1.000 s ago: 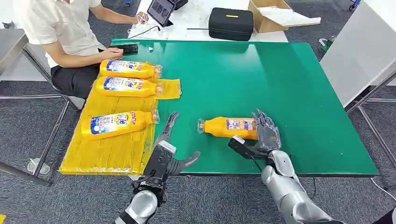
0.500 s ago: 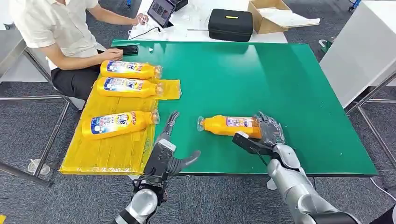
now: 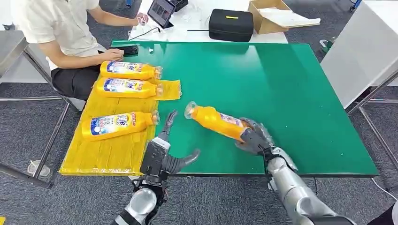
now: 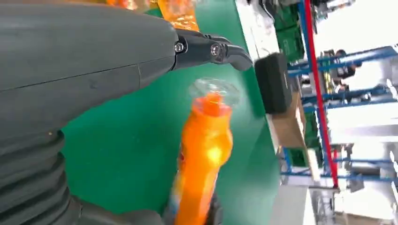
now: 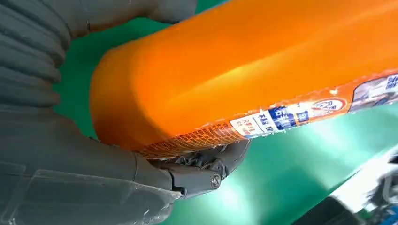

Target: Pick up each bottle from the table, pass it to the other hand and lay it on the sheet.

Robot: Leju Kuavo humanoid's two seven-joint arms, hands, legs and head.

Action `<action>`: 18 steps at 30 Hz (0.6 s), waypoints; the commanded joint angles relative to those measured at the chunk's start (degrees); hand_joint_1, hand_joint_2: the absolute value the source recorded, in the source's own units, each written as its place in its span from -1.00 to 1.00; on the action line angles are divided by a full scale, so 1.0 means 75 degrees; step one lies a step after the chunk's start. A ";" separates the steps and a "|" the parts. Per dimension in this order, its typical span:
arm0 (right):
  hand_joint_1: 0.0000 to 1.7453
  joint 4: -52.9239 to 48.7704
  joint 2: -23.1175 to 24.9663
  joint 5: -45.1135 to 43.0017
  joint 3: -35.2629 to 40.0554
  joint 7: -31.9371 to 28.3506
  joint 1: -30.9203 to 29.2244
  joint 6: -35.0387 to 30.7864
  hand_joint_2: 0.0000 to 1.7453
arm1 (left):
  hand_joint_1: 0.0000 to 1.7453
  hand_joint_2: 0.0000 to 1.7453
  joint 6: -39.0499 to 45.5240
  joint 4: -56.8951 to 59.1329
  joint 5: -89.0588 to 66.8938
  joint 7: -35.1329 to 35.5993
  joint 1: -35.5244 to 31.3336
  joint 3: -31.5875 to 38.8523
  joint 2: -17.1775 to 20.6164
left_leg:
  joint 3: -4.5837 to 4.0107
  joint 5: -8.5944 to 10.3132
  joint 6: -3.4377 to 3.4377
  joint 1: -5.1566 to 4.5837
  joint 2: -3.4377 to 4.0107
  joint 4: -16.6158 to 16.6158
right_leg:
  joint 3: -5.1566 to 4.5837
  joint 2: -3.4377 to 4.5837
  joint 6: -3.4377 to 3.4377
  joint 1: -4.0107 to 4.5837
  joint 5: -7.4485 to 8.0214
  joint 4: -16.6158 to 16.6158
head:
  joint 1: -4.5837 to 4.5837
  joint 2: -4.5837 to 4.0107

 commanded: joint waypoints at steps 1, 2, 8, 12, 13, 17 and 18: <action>1.00 -0.1417 0.0544 -0.1899 -0.0315 -0.0306 0.0651 0.0511 1.00 | -1.00 1.00 -0.0592 -0.0050 0.1168 0.0100 -0.0090 0.0143 0.0108 | 0.0026 -0.0011 0.0001 0.0005 0.0006 -0.0002 | 0.0029 -0.0007 -0.0019 0.0009 -0.0011 -0.0004 | 0.0000 0.0000; 1.00 -0.1836 0.0645 -0.2369 -0.0386 -0.0209 0.0810 0.0546 1.00 | -1.00 1.00 -0.0736 -0.0081 0.1398 0.0102 -0.0058 0.0083 0.0149 | 0.0008 -0.0005 0.0001 0.0004 0.0008 -0.0002 | 0.0010 0.0002 -0.0009 0.0006 -0.0003 -0.0004 | 0.0003 0.0000; 1.00 -0.3496 0.0880 -0.3383 -0.0083 0.0108 0.1669 -0.0211 1.00 | -1.00 1.00 -0.1118 -0.0044 0.1956 0.0253 0.0192 -0.0264 0.0381 | 0.0030 -0.0026 0.0001 0.0003 0.0010 -0.0007 | 0.0037 -0.0001 -0.0024 0.0004 -0.0026 -0.0002 | 0.0000 0.0000; 1.00 -0.3673 0.1014 -0.3530 0.0204 0.0071 0.1783 -0.0249 1.00 | -1.00 1.00 -0.1470 0.0070 0.2202 0.0453 0.0114 -0.0372 0.0411 | 0.0006 -0.0020 -0.0002 0.0005 0.0005 -0.0002 | 0.0014 -0.0003 -0.0019 0.0006 -0.0020 0.0000 | -0.0003 0.0000; 1.00 -0.3698 0.1068 -0.3522 0.0311 0.0068 0.1812 -0.0252 1.00 | -1.00 1.00 -0.1516 0.0086 0.2248 0.0492 0.0102 -0.0366 0.0412 | -0.0014 -0.0012 0.0000 0.0000 0.0000 -0.0004 | -0.0007 -0.0005 -0.0012 0.0000 -0.0013 0.0001 | -0.0003 0.0000; 0.94 -0.3747 0.1181 -0.3300 0.0815 0.0061 0.1855 -0.0292 1.00 | -1.00 1.00 -0.1536 0.0065 0.2272 0.0478 0.0016 -0.0349 0.0367 | 0.0005 -0.0022 0.0000 0.0005 0.0015 -0.0001 | 0.0009 0.0004 -0.0020 0.0008 -0.0019 0.0000 | 0.0000 0.0000; 0.96 -0.3728 0.1192 -0.3261 0.1041 0.0087 0.1842 -0.0249 1.00 | -1.00 1.00 -0.1521 0.0044 0.2259 0.0415 -0.0014 -0.0347 0.0350 | -0.0015 -0.0013 0.0001 0.0003 0.0007 -0.0002 | -0.0010 0.0001 -0.0013 0.0004 -0.0012 0.0001 | 0.0000 0.0000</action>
